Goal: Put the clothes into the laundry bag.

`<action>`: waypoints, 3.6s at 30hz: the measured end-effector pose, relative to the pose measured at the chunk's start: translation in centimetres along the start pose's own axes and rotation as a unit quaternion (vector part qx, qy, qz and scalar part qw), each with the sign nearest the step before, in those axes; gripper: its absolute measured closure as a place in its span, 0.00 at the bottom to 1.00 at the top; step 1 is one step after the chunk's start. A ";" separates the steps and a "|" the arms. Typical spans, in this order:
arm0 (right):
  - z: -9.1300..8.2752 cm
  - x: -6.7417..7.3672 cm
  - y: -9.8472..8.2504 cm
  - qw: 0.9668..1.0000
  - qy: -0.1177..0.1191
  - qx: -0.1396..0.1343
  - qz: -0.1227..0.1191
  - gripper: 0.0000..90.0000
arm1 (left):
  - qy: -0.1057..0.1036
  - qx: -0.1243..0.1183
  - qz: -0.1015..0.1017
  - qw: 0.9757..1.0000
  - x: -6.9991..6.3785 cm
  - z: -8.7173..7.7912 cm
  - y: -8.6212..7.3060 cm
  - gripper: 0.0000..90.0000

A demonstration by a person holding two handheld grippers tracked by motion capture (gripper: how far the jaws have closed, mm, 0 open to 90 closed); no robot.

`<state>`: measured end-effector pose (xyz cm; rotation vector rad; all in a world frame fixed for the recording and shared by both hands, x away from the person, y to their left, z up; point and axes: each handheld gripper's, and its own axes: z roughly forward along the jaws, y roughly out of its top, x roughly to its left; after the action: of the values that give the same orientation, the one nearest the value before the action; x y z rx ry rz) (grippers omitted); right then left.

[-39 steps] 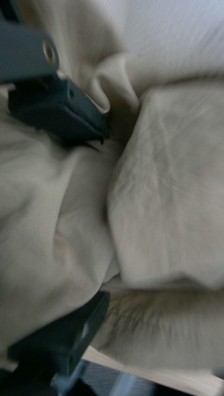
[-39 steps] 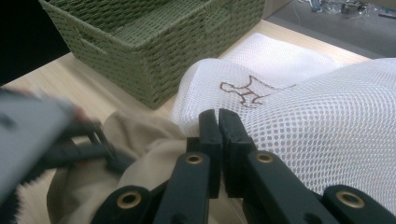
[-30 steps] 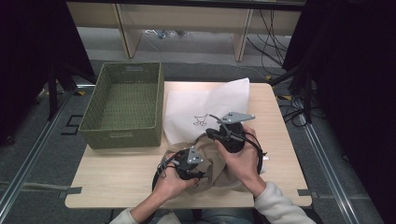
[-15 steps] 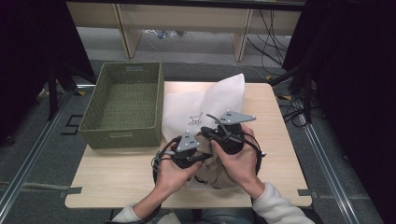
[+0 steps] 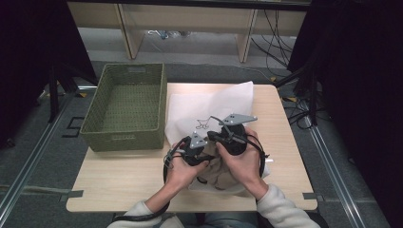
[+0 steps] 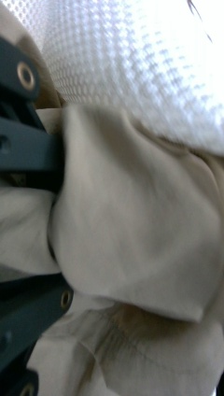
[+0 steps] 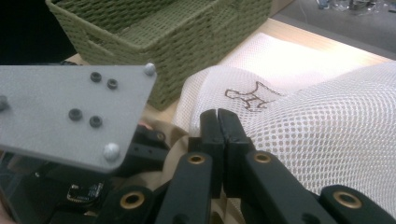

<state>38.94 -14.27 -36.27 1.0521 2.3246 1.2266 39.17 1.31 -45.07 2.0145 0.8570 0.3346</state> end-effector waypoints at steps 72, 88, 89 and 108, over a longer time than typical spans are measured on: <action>-2.3 1.7 1.9 0.998 0.042 -0.040 0.004 1.00 | -0.027 0.002 0.029 0.999 -0.9 -3.9 1.1 0.84; -3.4 1.5 2.1 0.997 0.041 -0.063 0.010 1.00 | 0.012 -0.069 0.023 0.997 -2.1 -6.4 2.9 0.86; -3.5 1.6 2.2 0.997 0.040 -0.068 0.000 1.00 | 0.011 -0.067 0.025 0.997 -2.1 -6.5 3.0 0.86; -0.8 -1.3 0.6 0.999 0.011 -0.025 0.032 1.00 | 0.023 -0.004 0.042 0.999 -0.4 -0.4 1.5 0.29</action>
<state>39.65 -15.52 -35.40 1.1100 2.2807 1.3196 39.33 0.80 -43.60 2.0468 0.7998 0.4329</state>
